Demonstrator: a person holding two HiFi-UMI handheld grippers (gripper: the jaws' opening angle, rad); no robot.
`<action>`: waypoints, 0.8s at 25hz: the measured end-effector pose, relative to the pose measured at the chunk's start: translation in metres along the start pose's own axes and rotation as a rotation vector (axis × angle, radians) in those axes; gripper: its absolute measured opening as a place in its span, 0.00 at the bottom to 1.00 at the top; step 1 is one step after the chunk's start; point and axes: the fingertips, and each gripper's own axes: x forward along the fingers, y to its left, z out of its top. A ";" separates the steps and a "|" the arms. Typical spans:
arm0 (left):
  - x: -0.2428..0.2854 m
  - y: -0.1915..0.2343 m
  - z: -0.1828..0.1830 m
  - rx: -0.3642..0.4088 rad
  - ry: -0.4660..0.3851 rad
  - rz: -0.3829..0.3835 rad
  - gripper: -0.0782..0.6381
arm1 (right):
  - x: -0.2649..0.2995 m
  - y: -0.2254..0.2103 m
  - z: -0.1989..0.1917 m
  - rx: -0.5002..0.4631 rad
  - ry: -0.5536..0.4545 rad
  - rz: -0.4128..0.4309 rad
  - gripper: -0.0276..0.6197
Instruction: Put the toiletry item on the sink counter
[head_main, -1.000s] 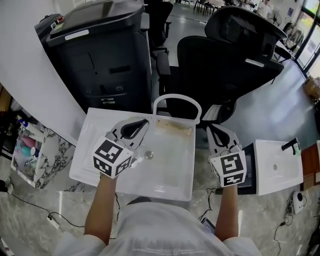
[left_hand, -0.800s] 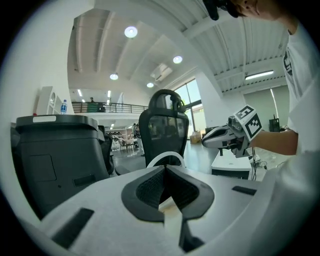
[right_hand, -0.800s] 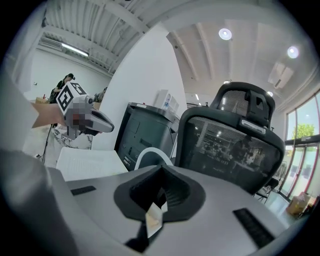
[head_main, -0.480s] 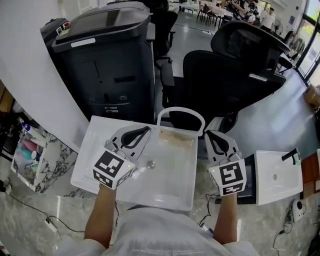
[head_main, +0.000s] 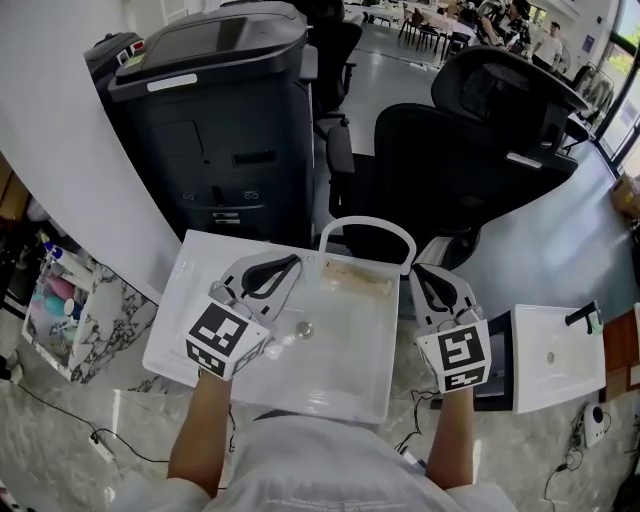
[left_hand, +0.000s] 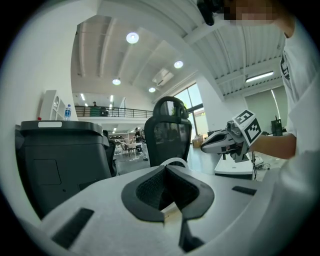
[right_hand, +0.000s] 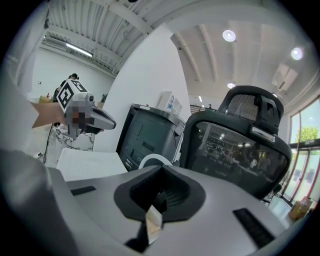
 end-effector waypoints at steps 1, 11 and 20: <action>-0.001 0.000 -0.002 -0.002 0.003 0.000 0.13 | 0.001 0.001 0.000 0.002 0.000 0.002 0.04; -0.007 0.002 -0.007 -0.018 0.006 0.003 0.13 | 0.003 0.010 0.000 -0.002 0.001 0.013 0.04; -0.012 0.005 -0.011 -0.033 0.008 0.003 0.13 | 0.007 0.015 0.002 -0.009 0.002 0.021 0.04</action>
